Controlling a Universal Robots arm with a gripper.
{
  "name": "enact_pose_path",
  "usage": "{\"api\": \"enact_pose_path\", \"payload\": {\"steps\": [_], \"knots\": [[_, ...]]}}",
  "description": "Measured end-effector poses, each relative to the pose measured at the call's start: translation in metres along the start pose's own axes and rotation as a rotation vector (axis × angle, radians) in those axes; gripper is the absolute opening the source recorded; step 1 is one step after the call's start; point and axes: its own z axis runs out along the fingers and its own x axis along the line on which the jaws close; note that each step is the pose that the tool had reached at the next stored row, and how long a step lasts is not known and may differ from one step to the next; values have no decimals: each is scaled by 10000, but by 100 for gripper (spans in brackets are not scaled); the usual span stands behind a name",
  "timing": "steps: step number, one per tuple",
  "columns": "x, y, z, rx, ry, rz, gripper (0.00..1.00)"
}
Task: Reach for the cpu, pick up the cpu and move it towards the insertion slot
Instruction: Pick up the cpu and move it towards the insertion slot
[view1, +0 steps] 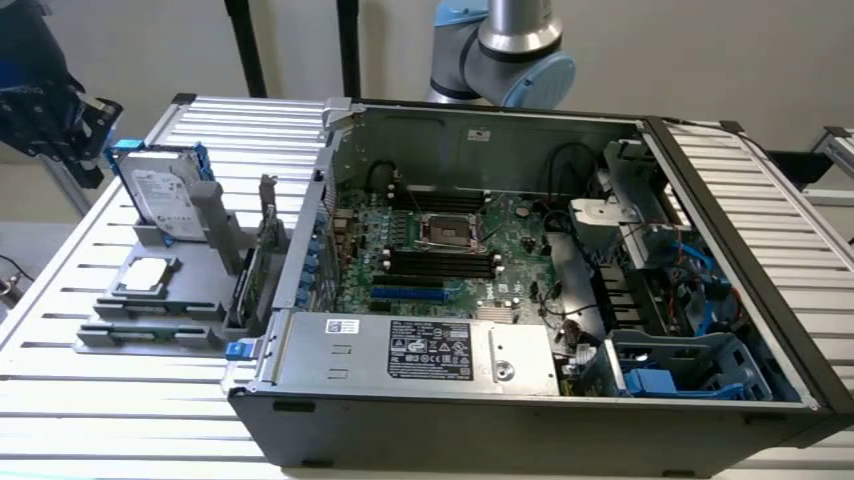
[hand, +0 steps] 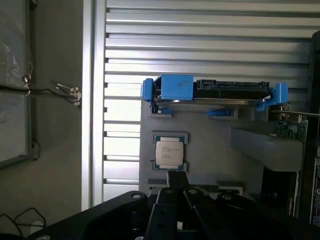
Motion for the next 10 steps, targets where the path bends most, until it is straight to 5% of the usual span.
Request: {"api": "enact_pose_path", "payload": {"steps": [10], "knots": [[0,0,0,0,-1,-1,53]]}}
